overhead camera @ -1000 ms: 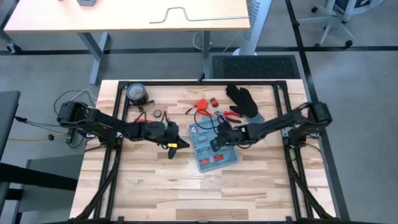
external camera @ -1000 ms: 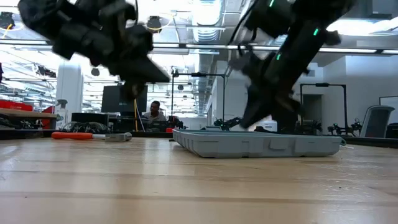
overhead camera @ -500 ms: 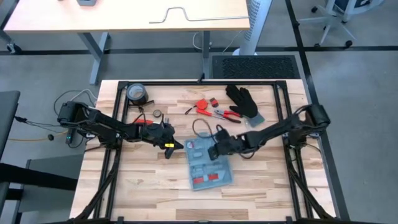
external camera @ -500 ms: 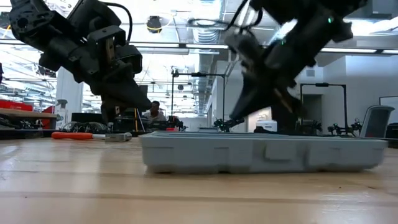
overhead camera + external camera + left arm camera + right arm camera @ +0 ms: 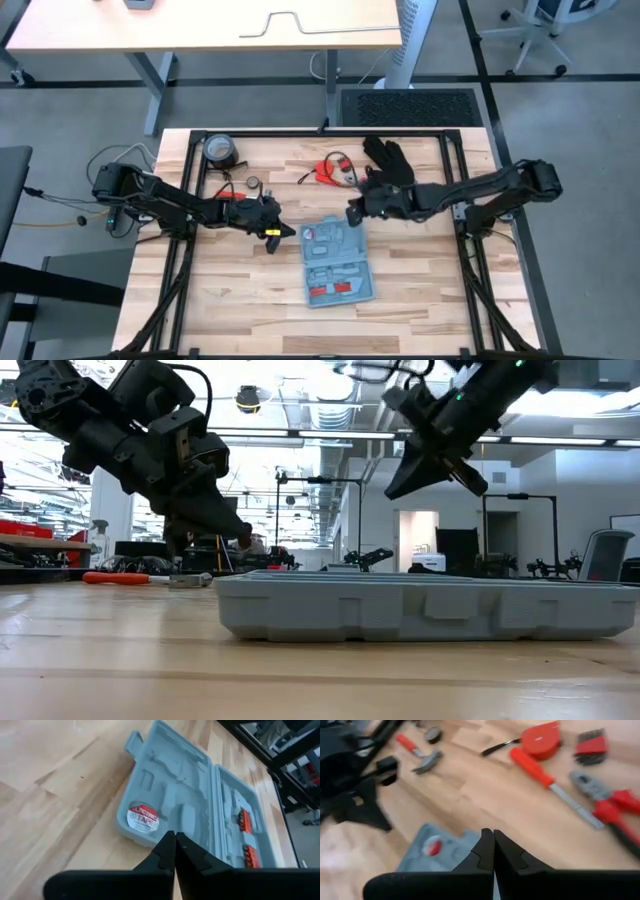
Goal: Prefit tool cases
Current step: Put the orange nut driver into the gray toolbox
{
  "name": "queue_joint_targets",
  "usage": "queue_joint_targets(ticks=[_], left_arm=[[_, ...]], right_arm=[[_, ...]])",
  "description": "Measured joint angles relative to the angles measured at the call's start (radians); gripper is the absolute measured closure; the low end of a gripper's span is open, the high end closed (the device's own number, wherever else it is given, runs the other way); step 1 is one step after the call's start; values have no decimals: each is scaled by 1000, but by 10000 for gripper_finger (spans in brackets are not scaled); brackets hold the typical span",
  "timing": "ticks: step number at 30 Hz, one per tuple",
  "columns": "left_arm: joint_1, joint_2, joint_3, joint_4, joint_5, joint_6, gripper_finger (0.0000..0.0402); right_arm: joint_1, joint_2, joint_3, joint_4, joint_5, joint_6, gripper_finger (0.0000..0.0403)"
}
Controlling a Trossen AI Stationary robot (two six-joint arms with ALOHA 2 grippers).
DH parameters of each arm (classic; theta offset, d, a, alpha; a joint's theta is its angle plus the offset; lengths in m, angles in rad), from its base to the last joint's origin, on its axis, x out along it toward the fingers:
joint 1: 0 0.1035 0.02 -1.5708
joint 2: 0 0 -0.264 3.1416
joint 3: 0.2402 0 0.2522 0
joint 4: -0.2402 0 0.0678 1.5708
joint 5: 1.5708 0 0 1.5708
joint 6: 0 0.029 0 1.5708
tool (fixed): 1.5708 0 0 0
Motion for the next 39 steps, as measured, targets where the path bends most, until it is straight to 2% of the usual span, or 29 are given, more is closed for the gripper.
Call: queue_joint_targets(ticks=[9, 14, 18, 21, 24, 31, 37, 39], left_arm=[[65, 0, 47, 2, -13, 5, 401], [130, 0, 99, -9, -14, 11, 402], [183, -1, 156, -86, 13, 47, 401], [220, -1, 215, -193, 14, 103, 401], [256, -1, 290, -333, 10, 226, 401], [353, 65, 551, -680, -46, 663, 398], [431, 253, 727, -731, 97, 975, 346], [441, 320, 784, -777, 109, 1076, 324]], right_arm=[[-157, -3, 0, -74, -180, -228, 380], [-250, -3, 0, -51, -228, -400, 379], [-319, -3, 0, -42, -257, -461, 379], [-367, -3, 0, -23, -339, -517, 379], [-406, -3, 0, -21, -414, -555, 379], [-438, -3, 0, -23, -447, -563, 372], [-436, -2, 0, -28, -449, -496, 330], [-435, -2, 0, -28, -450, -472, 316]])
